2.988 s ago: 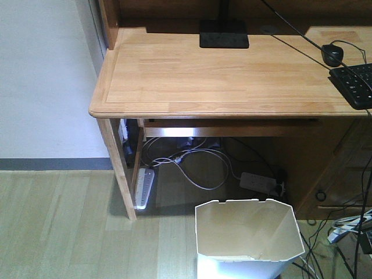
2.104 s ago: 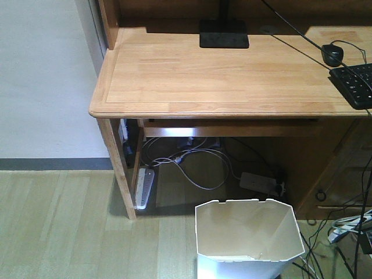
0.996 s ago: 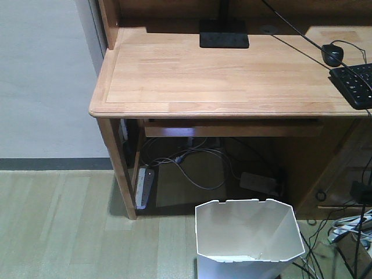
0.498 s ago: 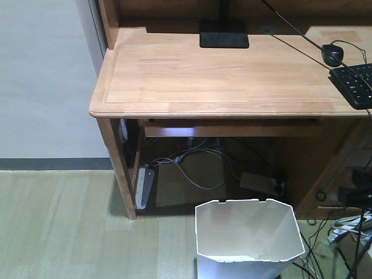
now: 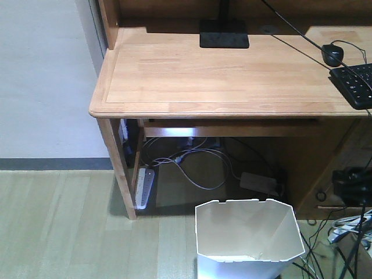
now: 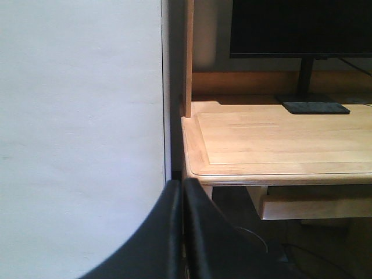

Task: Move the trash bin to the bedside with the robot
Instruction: 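Lower the right gripper toward the rim of the white trash bin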

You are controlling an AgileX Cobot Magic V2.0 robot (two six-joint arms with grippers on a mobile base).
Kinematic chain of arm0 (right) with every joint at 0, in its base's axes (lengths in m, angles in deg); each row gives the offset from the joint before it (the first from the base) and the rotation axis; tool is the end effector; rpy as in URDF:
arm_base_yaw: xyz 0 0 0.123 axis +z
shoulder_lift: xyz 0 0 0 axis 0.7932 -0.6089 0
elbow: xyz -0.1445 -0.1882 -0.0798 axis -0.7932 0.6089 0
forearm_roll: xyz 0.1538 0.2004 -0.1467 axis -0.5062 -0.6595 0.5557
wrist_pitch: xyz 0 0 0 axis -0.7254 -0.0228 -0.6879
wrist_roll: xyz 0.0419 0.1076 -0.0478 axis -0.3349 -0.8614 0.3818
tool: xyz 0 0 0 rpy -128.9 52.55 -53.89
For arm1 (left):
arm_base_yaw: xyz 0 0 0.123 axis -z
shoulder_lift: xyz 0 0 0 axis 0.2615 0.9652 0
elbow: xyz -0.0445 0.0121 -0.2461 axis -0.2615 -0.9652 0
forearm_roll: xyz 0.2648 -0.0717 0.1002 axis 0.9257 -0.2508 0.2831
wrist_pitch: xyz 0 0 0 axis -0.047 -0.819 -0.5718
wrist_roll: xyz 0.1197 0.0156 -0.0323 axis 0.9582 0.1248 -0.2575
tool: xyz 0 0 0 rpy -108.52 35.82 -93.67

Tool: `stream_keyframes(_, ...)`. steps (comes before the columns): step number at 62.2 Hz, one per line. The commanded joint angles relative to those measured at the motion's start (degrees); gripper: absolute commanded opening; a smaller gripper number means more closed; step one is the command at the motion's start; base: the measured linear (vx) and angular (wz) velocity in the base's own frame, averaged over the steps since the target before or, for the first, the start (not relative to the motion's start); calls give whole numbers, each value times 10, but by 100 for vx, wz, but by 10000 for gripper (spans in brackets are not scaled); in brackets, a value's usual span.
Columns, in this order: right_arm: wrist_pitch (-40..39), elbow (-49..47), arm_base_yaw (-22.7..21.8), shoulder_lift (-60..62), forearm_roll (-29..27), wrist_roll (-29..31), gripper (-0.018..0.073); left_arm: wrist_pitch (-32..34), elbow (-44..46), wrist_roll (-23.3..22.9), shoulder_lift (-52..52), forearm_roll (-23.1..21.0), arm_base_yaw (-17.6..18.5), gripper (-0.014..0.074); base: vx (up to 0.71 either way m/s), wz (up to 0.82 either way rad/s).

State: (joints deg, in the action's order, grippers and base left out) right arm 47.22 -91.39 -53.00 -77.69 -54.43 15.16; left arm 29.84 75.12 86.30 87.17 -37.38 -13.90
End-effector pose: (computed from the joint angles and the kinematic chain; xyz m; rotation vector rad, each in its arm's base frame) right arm 0.2334 -0.0035 0.1607 0.0354 2.4265 -0.0112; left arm 0.1657 -0.0039 0.1883 -0.0304 1.6450 -0.0647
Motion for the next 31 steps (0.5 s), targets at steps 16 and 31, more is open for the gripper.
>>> stream_keyframes(16,1,-123,-67,-185,-9,15,593,45,-16,-5,-6,-2,3,-6,0,0)
stream_keyframes(31,6,-181,-68,-343,-67,138,593,45,-16,-5,-6,-2,3,-6,0,0)
